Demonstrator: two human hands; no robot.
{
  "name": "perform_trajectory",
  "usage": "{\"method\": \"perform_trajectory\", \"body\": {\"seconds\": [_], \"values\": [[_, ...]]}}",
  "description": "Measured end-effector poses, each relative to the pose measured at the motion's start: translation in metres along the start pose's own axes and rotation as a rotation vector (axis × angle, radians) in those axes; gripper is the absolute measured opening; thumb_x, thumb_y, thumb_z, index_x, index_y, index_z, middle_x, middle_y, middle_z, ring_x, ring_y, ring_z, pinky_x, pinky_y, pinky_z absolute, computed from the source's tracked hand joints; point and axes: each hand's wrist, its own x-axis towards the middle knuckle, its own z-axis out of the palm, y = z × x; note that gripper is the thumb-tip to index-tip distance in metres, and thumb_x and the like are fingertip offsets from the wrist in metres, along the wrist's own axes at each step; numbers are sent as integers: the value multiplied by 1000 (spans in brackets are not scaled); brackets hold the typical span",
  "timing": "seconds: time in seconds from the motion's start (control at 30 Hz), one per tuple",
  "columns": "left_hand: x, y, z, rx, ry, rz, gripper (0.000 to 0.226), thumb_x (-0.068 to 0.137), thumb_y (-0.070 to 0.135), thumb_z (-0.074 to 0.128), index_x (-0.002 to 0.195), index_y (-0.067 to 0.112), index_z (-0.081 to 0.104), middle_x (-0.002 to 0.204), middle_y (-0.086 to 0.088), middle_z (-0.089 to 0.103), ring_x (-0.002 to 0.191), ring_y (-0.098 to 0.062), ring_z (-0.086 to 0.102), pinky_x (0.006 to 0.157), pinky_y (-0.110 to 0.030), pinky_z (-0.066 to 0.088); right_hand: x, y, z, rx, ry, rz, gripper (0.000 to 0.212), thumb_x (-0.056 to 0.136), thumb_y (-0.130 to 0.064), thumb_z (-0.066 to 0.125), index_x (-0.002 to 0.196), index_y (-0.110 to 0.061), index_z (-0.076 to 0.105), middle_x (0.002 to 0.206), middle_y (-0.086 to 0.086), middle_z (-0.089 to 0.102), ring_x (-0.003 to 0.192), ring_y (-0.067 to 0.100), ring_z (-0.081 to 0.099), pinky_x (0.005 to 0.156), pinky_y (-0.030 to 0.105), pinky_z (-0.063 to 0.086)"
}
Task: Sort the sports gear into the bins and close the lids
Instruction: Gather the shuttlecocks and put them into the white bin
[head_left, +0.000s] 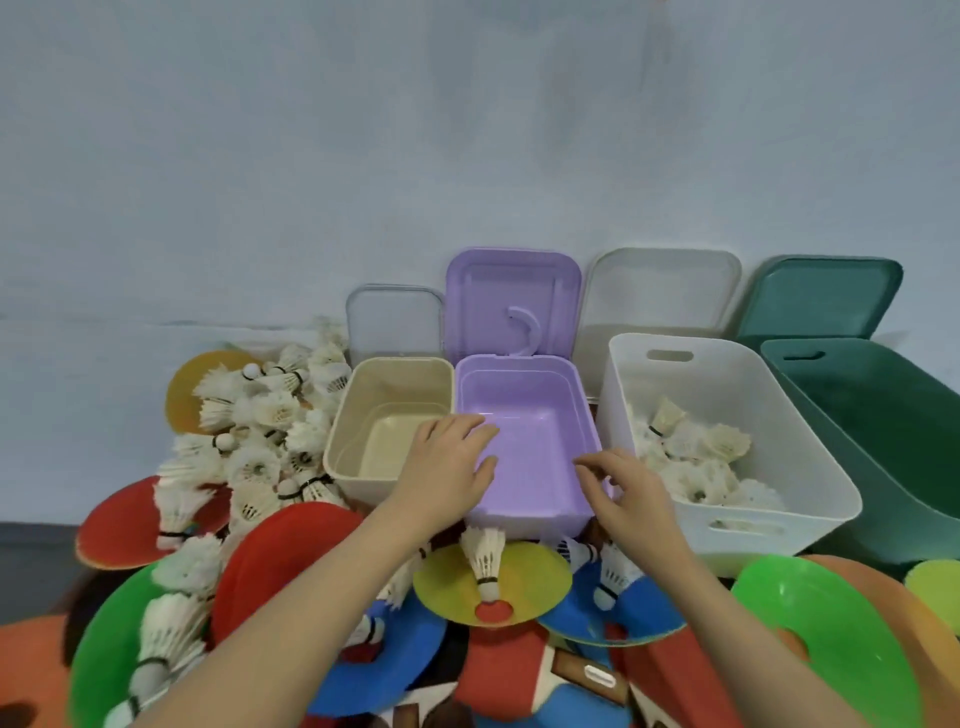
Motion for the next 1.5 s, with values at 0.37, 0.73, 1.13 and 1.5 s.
{"method": "perform_trajectory", "body": {"seconds": [0.37, 0.73, 1.13, 1.5], "values": [[-123, -105, -7, -30, -221, -82, 36, 95, 39, 42, 127, 26, 52, 127, 10, 51, 120, -11, 42, 98, -30, 20, -29, -81, 125, -89, -261, 48, 17, 85, -35, 62, 91, -20, 69, 81, -10, 61, 79, 8, 55, 67, 26, 42], [-168, -139, 8, 90, -504, 20, 71, 81, 70, 23, 120, 20, 54, 115, 2, 56, 110, -20, 44, 95, -36, 23, -27, -113, 205, -608, -529, 169, 34, 88, -50, 47, 108, -26, 59, 107, -3, 59, 104, 21, 52, 89, 38, 26], [-174, -153, 7, -129, -341, -29, 50, 86, 52, 47, 124, 22, 54, 115, 4, 55, 109, -15, 50, 91, -30, 30, -41, -114, 191, -367, -4, 106, 13, 85, -18, 60, 79, -17, 71, 66, -4, 60, 63, 21, 58, 61, 31, 34], [-108, -136, -28, -192, 226, 51, 38, 81, 39, 56, 104, 11, 66, 97, -2, 62, 90, -20, 59, 78, -37, 47, -13, -109, 132, -110, 260, 17, 30, 90, -32, 47, 93, -12, 70, 75, -2, 60, 67, 17, 57, 58, 39, 48]]}}
